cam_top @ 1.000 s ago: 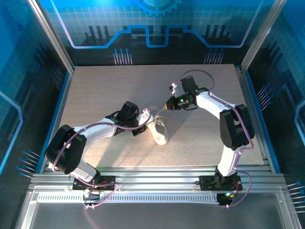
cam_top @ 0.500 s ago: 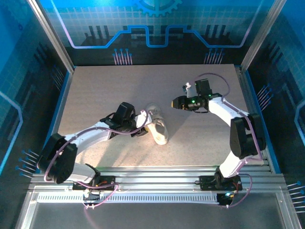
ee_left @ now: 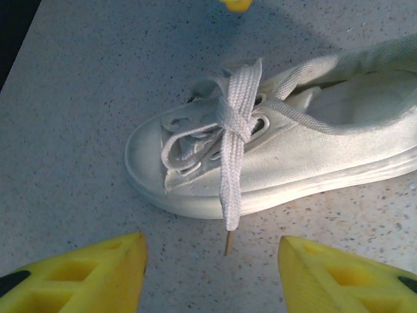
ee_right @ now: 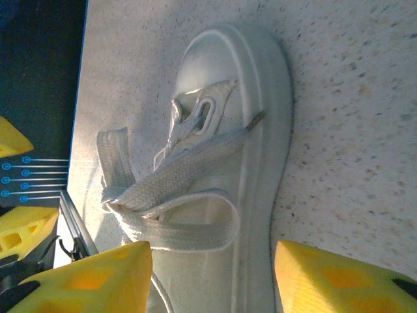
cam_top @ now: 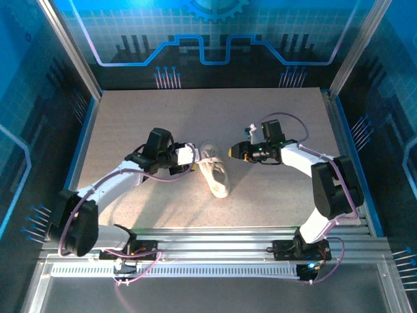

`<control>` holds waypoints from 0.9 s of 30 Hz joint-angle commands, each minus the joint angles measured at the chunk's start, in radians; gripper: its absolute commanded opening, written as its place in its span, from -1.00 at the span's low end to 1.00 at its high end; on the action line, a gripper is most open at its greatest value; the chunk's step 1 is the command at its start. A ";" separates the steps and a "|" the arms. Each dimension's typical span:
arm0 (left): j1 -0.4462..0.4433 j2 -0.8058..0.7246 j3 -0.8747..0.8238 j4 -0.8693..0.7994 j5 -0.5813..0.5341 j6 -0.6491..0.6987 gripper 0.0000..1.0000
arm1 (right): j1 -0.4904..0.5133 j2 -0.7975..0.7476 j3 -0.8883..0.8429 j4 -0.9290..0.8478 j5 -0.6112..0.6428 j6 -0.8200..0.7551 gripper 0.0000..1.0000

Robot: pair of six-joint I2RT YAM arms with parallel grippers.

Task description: Tie the shoes

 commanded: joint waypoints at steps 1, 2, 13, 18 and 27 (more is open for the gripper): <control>0.014 0.059 0.085 -0.018 0.050 0.140 0.13 | 0.025 0.044 0.017 0.024 -0.015 0.025 0.05; 0.016 0.078 0.109 -0.034 0.057 0.169 0.13 | 0.029 0.054 0.018 0.026 -0.016 0.026 0.05; 0.036 0.269 0.301 -0.190 0.118 0.397 0.22 | 0.051 0.116 0.059 0.010 -0.010 0.039 0.03; 0.034 0.311 0.319 -0.197 0.145 0.444 0.21 | 0.058 0.135 0.076 0.015 -0.017 0.047 0.02; 0.003 0.372 0.333 -0.175 0.121 0.493 0.22 | 0.064 0.156 0.098 0.013 -0.025 0.055 -0.17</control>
